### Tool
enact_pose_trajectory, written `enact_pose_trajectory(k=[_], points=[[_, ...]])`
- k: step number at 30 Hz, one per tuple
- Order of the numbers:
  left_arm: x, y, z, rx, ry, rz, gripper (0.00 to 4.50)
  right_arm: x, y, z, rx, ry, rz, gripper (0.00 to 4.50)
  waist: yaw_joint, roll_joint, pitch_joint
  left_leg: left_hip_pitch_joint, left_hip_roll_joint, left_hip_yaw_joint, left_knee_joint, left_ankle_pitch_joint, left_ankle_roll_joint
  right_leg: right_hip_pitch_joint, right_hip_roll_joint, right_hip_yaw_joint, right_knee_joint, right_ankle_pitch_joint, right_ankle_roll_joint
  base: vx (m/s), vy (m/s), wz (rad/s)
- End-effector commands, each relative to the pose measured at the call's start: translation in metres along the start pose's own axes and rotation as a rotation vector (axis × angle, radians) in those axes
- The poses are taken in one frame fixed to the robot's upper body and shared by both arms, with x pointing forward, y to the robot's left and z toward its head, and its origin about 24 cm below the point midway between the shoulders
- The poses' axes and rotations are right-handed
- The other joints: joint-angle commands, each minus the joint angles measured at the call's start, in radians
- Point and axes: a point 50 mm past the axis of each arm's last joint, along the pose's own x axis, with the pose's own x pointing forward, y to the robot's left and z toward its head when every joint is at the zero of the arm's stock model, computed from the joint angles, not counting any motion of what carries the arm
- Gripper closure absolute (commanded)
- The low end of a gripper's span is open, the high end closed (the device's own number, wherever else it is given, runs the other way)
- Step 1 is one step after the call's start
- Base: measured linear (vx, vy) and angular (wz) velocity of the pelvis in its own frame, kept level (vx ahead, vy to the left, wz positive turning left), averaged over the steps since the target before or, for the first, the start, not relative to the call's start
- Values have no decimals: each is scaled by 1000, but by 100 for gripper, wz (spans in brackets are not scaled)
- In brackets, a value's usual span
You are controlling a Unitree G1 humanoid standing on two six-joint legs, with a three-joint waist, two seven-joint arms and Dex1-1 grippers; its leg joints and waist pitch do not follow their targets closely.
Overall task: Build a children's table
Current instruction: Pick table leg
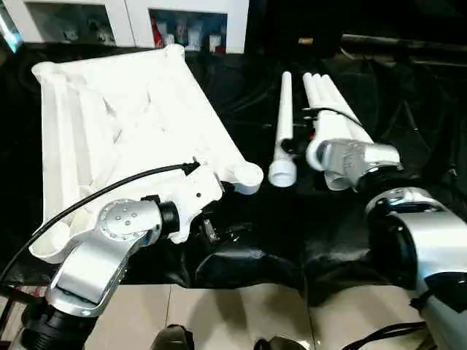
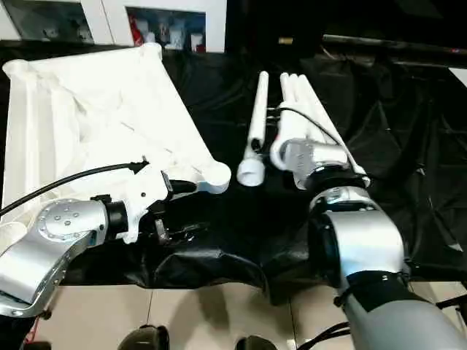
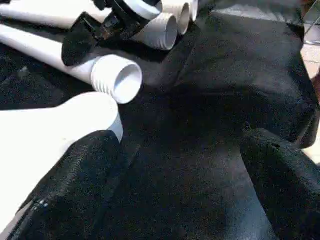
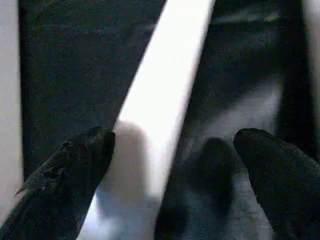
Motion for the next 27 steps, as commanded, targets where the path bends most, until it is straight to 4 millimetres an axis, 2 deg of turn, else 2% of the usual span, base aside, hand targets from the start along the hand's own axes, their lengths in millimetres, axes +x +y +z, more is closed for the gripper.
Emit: enact_pose_trajectory(k=[1, 6, 8, 13, 19, 26, 27], points=[[-1, -3, 4, 10, -5, -14, 10, -1, -1, 1, 2, 9, -1, 0, -1, 10, -65, 25, 48, -6, -57, 63, 80, 51, -66, 34, -44, 293, -320, 0, 0, 0], [1, -6, 8, 10, -12, -27, 10, -2, 3, 10, -14, -28, 45, 0, 1, 7, -70, 25, 48, -5, -55, 74, 84, 55, -68, 33, -43, 298, -326, 0, 0, 0], [1, -7, 8, 11, -10, -35, 10, -2, 5, 7, -25, -2, 58, 0, 1, 7, -70, 24, 48, -5, -55, 77, 90, 55, -69, 33, -42, 299, -332, 0, 0, 0], [2, -8, 9, 11, -3, -48, 0, -2, 4, -2, -33, 82, 63, 49, -1, 2, -75, 26, 47, -4, -54, 85, 94, 57, -68, 33, -42, 290, -336, 0, 0, 0], [3, -10, 10, 3, 8, -68, 0, -3, -3, -13, -33, 162, 46, 91, 4, 2, -80, 25, 48, -3, -50, 112, 98, 57, -69, 32, -38, 311, -336, 0, 0, 0], [4, -7, 10, 7, 24, -50, 0, -4, -11, -16, -31, 184, 0, 146, 9, -1, -87, 27, 47, -2, -49, 109, 85, 58, -69, 31, -38, 297, -329, 0, 0, 0], [5, -6, 10, 8, 31, -43, 0, -4, -12, -16, -32, 186, -1, 154, 8, -4, -87, 25, 47, -2, -49, 105, 81, 59, -69, 32, -38, 292, -326, 0, 0, 0]])
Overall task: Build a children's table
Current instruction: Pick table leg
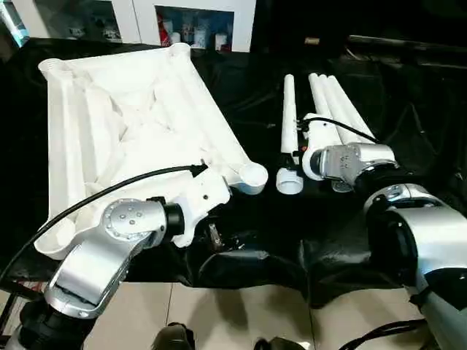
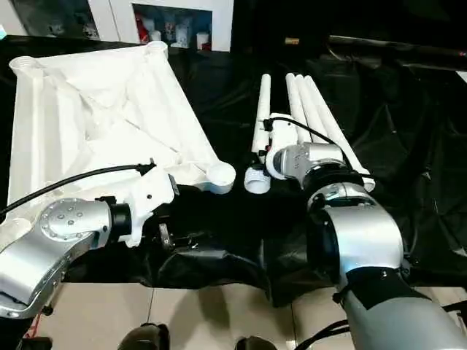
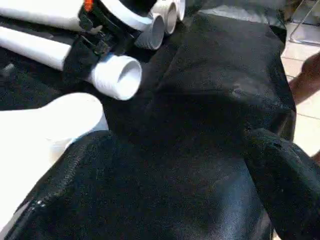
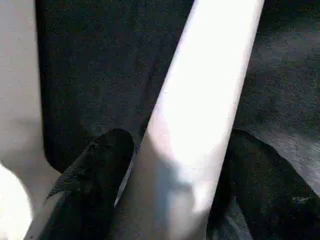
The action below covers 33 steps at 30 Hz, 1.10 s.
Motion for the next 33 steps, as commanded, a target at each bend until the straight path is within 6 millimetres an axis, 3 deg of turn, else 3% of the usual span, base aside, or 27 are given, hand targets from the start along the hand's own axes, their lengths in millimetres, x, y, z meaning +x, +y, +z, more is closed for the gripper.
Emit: enact_pose_trajectory(k=[1, 10, 16, 21, 24, 25, 30, 33], points=[[1, 1, 2, 17, 16, 21, 0, -1, -11, -10, 20, 55, -46, 154, 1, -1, -88, 25, 46, -3, -51, 101, 75, 60, -70, 32, -39, 288, -321, 0, 0, 0], [3, 5, 1, 9, 21, 64, 0, 0, -20, -21, 111, 72, -67, 232, 4, -2, -95, 24, 44, -3, -47, 86, 62, 61, -70, 32, -38, 274, -311, 0, 0, 0], [4, 9, 1, 11, 30, 81, 0, -1, -21, -19, 163, 49, -60, 247, 7, 0, -97, 25, 45, -4, -49, 44, 38, 59, -71, 32, -40, 220, -303, 0, 0, 0], [5, 22, 6, -6, -14, 176, 0, -4, -16, -7, 202, -5, 0, 253, 13, 5, -109, 25, 44, -6, -45, 45, 25, 63, -71, 29, -37, 241, -306, 0, 0, 0], [5, 32, 9, -46, -53, 258, 0, -6, -14, -1, 198, -25, 33, 254, 16, 5, -113, 24, 43, -5, -42, 53, 32, 64, -71, 30, -36, 266, -312, 0, 0, 0], [7, 44, 12, -82, -95, 350, 0, -8, -11, 8, 205, -86, 92, 255, 19, 8, -118, 23, 43, -6, -40, 55, 34, 66, -71, 29, -34, 276, -314, 0, 0, 0], [13, 59, 19, -180, -179, 468, 0, -14, -10, 23, 210, -256, 220, 255, 29, 4, -121, 21, 46, -7, -36, 61, 55, 66, -75, 28, -31, 302, -323, 0, 0, 0], [20, 65, 26, -252, -249, 490, 0, -18, -13, 22, 221, -294, 318, 255, 35, 1, -121, 19, 43, -5, -31, 74, 79, 68, -72, 28, -31, 327, -332, 0, 0, 0]])
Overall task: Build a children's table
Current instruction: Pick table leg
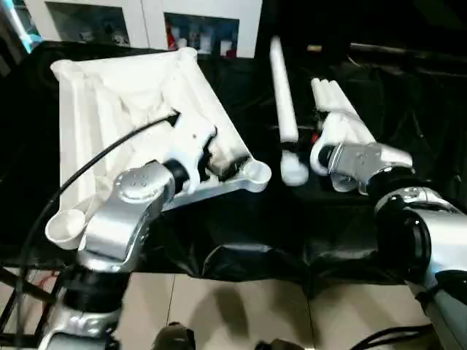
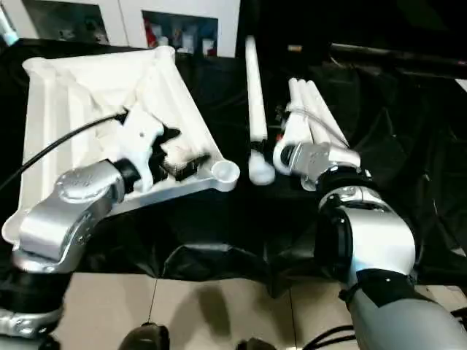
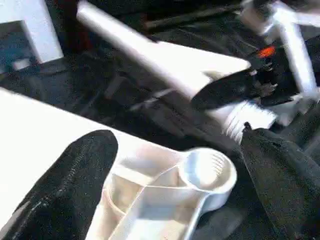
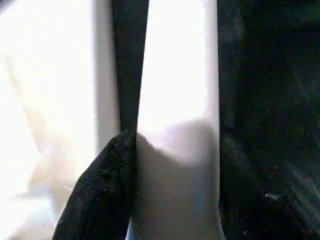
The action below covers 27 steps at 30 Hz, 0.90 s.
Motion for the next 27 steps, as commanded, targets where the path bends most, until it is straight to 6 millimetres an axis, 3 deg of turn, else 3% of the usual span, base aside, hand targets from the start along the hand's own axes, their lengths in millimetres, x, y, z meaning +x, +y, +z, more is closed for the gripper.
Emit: enact_pose_trajectory(k=[1, 2, 5, 7, 9, 10, 12, 13, 14, 15, 18, 20, 24, 27], points=[[3, 1, 6, -26, -35, 15, 0, -4, -2, 3, 20, -39, 56, 255, 10, 8, -122, 25, 44, -7, -45, 71, 75, 66, -74, 28, -41, 325, -331, 0, 0, 0], [5, 1, 7, -36, -41, 14, 0, -5, -2, 3, 27, -43, 70, 255, 15, 6, -122, 26, 46, -8, -43, 76, 85, 61, -74, 26, -39, 316, -344, 0, 0, 0], [19, 2, 16, -162, -90, 15, 0, -15, -3, 1, 32, -85, 275, 255, 27, 4, -123, 26, 47, -7, -40, 70, 90, 63, -75, 27, -40, 313, -339, 0, 0, 0], [28, 0, 25, -258, -149, -12, 0, -23, -4, -3, 11, -113, 377, 255, 34, -3, -123, 24, 46, -7, -39, 71, 99, 65, -75, 26, -41, 316, -343, 0, 0, 0], [36, -3, 38, -406, -223, -58, 0, -35, -4, -9, -16, -156, 480, 256, 54, 0, -123, 32, 48, -3, -35, 58, 99, 63, -78, 28, -46, 323, -338, 0, 0, 0], [39, -4, 43, -462, -243, -78, 0, -40, -3, -12, -21, -163, 520, 256, 61, -7, -127, 28, 52, -9, -35, 73, 100, 65, -80, 22, -39, 339, -349, 0, 0, 0], [44, -7, 50, -521, -260, -116, 0, -49, -2, -16, -26, -171, 581, 256, 78, -6, -124, 25, 51, -9, -33, 56, 107, 59, -81, 19, -43, 292, -346, 0, 0, 0], [47, -9, 53, -541, -263, -142, 0, -55, -1, -18, -23, -173, 615, 256, 77, -8, -123, 23, 53, -11, -36, 45, 103, 60, -85, 19, -44, 267, -343, 0, 0, 0], [52, -12, 55, -569, -255, -170, 0, -61, 0, -20, -31, -174, 654, 256, 87, -2, -118, 28, 51, -9, -38, -2, 96, 55, -86, 23, -58, 181, -318, 0, 0, 0], [56, -16, 58, -605, -256, -214, 0, -67, 2, -23, -39, -169, 688, 256, 88, 4, -118, 30, 54, -12, -39, -14, 90, 53, -89, 23, -58, 160, -313, 0, 0, 0], [61, -26, 63, -652, -257, -294, 0, -71, 5, -27, -55, -162, 707, 256, 90, 2, -117, 27, 55, -18, -48, -62, 56, 54, -94, 20, -69, 74, -290, 0, 0, 0], [64, -34, 66, -665, -257, -351, 0, -74, 8, -30, -51, -168, 724, 256, 96, 17, -114, 33, 58, -19, -53, -114, 23, 46, -97, 19, -78, 9, -280, 0, 0, 0], [69, -40, 64, -665, -229, -375, 0, -78, 12, -33, -56, -171, 737, 256, 99, 13, -114, 30, 58, -23, -61, -142, 0, 51, -100, 14, -84, -22, -253, 0, 0, 0], [73, -40, 62, -688, -213, -371, 0, -83, 16, -35, -68, -165, 736, 256, 99, 16, -113, 31, 56, -22, -64, -155, -4, 48, -101, 13, -91, -65, -228, 0, 0, 0]])
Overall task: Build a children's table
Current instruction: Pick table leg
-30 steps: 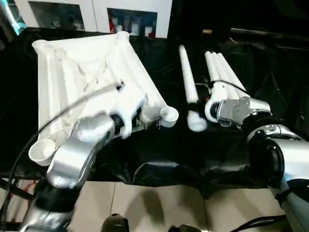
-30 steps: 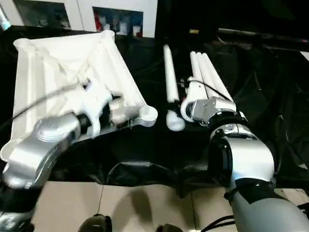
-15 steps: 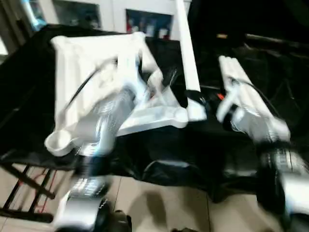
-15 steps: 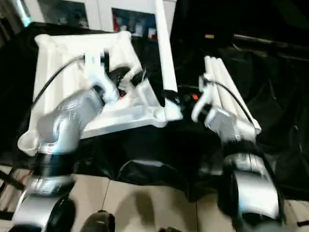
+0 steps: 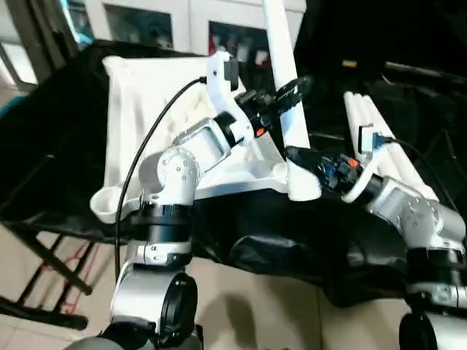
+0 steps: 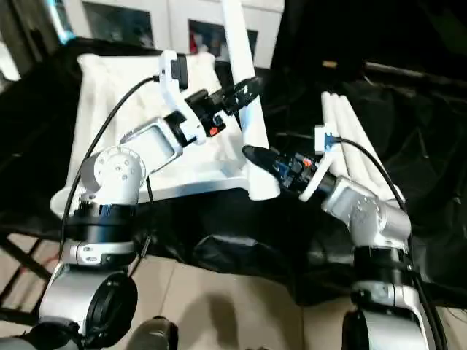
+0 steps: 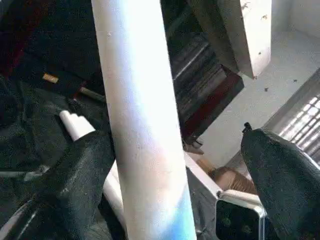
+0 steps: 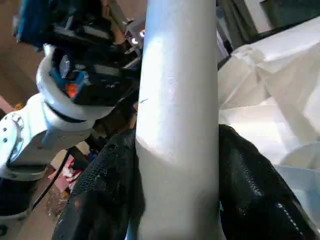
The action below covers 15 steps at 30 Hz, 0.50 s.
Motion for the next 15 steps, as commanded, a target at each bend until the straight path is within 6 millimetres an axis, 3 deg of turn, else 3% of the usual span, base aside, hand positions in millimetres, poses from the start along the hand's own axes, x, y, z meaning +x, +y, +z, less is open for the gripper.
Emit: enact_pose_trajectory(k=[1, 4, 7, 8, 10, 11, 14, 15], points=[[8, -7, -2, -2, 25, -31, 0, 0, 6, 5, -24, 0, 13, 256, 0, -4, -100, 43, 55, -23, -80, -166, -14, 41, -83, 38, -89, -97, -222, 0, 0, 0], [10, -11, 0, -30, 10, -65, 0, 1, 8, 3, -64, 30, -27, 256, -1, 0, -103, 38, 56, -26, -82, -161, -27, 42, -88, 37, -88, -119, -208, 0, 0, 0], [10, -13, -4, -29, 35, -63, 35, 7, 10, 1, -129, 80, -62, 256, -4, 2, -105, 36, 55, -26, -83, -166, -37, 41, -86, 37, -88, -102, -204, 0, 0, 0], [10, -14, -6, -22, 45, -53, 39, 9, 11, 0, -148, 90, -70, 256, -4, 9, -105, 36, 55, -27, -84, -167, -41, 40, -85, 37, -89, -98, -198, 0, 0, 0], [11, -13, -9, 4, 60, -12, 62, 13, 14, 0, -182, 102, -91, 256, -5, 5, -106, 36, 53, -26, -83, -160, -38, 41, -85, 38, -88, -86, -196, 0, 0, 0], [11, -11, -10, 14, 62, 10, 71, 14, 15, 1, -194, 104, -101, 257, -4, 11, -106, 35, 55, -28, -84, -156, -38, 40, -85, 38, -87, -77, -195, 0, 0, 0], [11, -9, -9, 26, 46, 64, 90, 18, 16, 2, -216, 109, -125, 257, -5, 9, -106, 34, 53, -27, -84, -154, -32, 41, -84, 38, -88, -75, -188, 0, 0, 0], [10, -8, -8, 14, 23, 88, 114, 22, 19, 2, -234, 108, -133, 257, -6, 9, -107, 34, 53, -27, -83, -154, -35, 42, -84, 38, -88, -74, -187, 0, 0, 0]])
